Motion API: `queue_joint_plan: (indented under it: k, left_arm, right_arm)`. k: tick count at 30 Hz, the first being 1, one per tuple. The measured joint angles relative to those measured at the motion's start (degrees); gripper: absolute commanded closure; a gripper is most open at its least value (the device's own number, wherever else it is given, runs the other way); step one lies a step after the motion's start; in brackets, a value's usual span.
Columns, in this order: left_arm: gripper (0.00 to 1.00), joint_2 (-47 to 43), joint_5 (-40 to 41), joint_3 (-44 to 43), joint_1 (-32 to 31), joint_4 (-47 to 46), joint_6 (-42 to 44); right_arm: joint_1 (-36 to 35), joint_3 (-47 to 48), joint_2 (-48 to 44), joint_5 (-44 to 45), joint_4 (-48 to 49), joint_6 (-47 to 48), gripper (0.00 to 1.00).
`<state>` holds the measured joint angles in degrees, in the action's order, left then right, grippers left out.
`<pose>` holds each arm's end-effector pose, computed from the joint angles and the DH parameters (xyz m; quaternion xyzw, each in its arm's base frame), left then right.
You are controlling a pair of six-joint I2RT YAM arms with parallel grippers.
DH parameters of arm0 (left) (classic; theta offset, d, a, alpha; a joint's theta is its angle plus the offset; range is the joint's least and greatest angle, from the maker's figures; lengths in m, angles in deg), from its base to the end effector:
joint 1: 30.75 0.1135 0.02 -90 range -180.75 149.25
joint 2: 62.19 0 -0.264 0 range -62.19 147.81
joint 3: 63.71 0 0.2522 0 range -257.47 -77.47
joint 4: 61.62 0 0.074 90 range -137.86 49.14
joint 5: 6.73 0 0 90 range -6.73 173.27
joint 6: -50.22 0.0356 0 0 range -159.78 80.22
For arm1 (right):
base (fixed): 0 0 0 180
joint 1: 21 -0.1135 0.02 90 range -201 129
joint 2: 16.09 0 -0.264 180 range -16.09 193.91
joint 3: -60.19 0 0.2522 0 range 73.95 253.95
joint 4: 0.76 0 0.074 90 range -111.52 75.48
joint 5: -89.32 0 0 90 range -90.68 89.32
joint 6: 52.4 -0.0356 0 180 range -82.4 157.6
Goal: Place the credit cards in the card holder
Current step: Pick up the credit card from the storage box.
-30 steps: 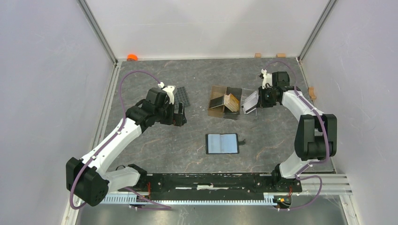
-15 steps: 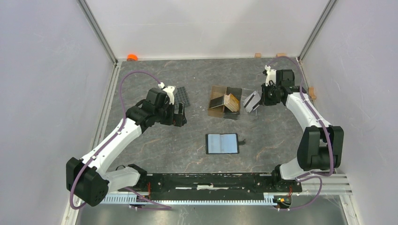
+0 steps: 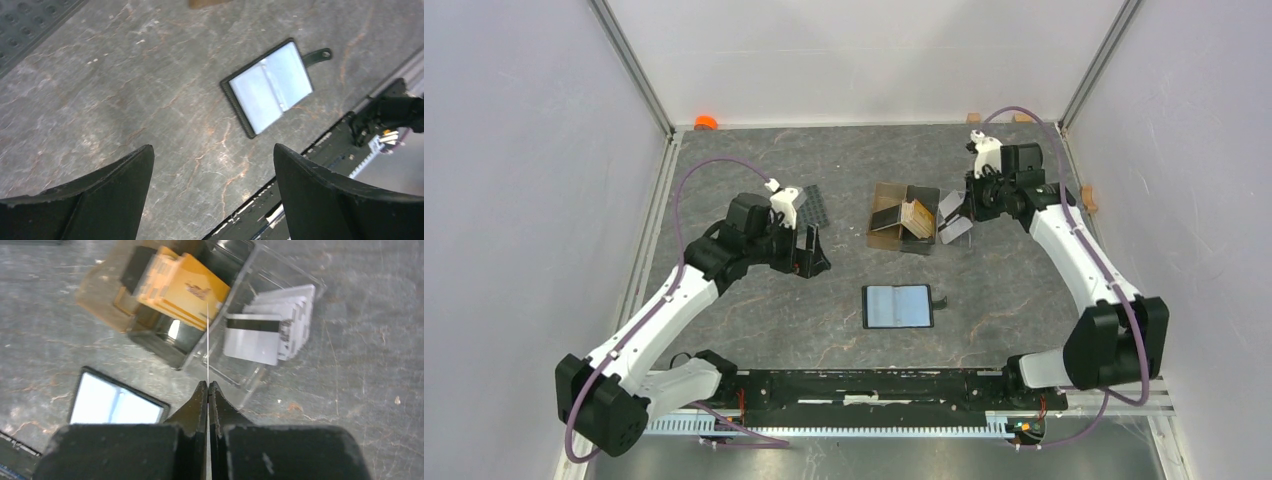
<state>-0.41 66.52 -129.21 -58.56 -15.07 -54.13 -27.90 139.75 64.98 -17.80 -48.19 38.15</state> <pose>0.1952 -0.1146 0.2890 0.1641 0.8936 -0.2669 0.3213 0.2986 0.0467 0.2862 -0.1123 0.9207 0.1584 0.3385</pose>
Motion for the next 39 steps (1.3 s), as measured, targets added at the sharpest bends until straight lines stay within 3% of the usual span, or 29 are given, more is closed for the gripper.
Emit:
queue_joint_plan:
  k: [7, 13, 19, 25, 29, 33, 35, 37, 39]
  left_arm:
    - [0.07, -3.2, -7.8, 1.5, -1.2, -4.0, 1.3]
    - [0.07, -4.7, -13.8, 3.3, -4.3, -7.1, 2.8]
    - [0.05, -3.9, -16.9, 4.0, -8.6, -8.0, 3.8]
    - [0.08, -3.3, -18.1, 4.2, -11.9, -8.3, 5.1]
    - [0.33, -2.4, -21.2, 4.3, -14.7, -8.6, 5.6]
    - [0.8, -1.7, -24.7, 4.3, -17.0, -9.0, 6.8]
    - [0.97, -1.6, -26.7, 4.3, -17.7, -9.0, 7.0]
    - [0.98, -1.5, -28.6, 4.3, -18.1, -9.2, 7.6]
    - [0.98, -1.4, -29.6, 4.3, -18.1, -9.3, 7.7]
  right_arm:
    - [-10.1, 0.5, -8.3, -3.0, -0.5, -0.3, 1.0]
    - [-19.0, -7.6, -16.1, -12.6, 2.1, -2.4, 1.0]
    - [-28.0, -16.9, -18.6, -21.2, 5.2, -4.6, 1.0]
    - [-33.2, -19.7, -19.7, -27.3, 8.3, -6.1, 1.0]
    - [-35.5, -19.6, -19.8, -30.3, 11.2, -6.8, 1.0]
    - [-36.5, -19.5, -19.8, -31.5, 12.2, -6.9, 1.0]
    - [-36.5, -19.3, -19.7, -31.7, 12.7, -7.0, 1.0]
    - [-36.5, -19.3, -19.7, -31.7, 13.2, -7.3, 0.89]
    - [-36.5, -19.2, -19.7, -31.6, 13.5, -8.0, 0.57]
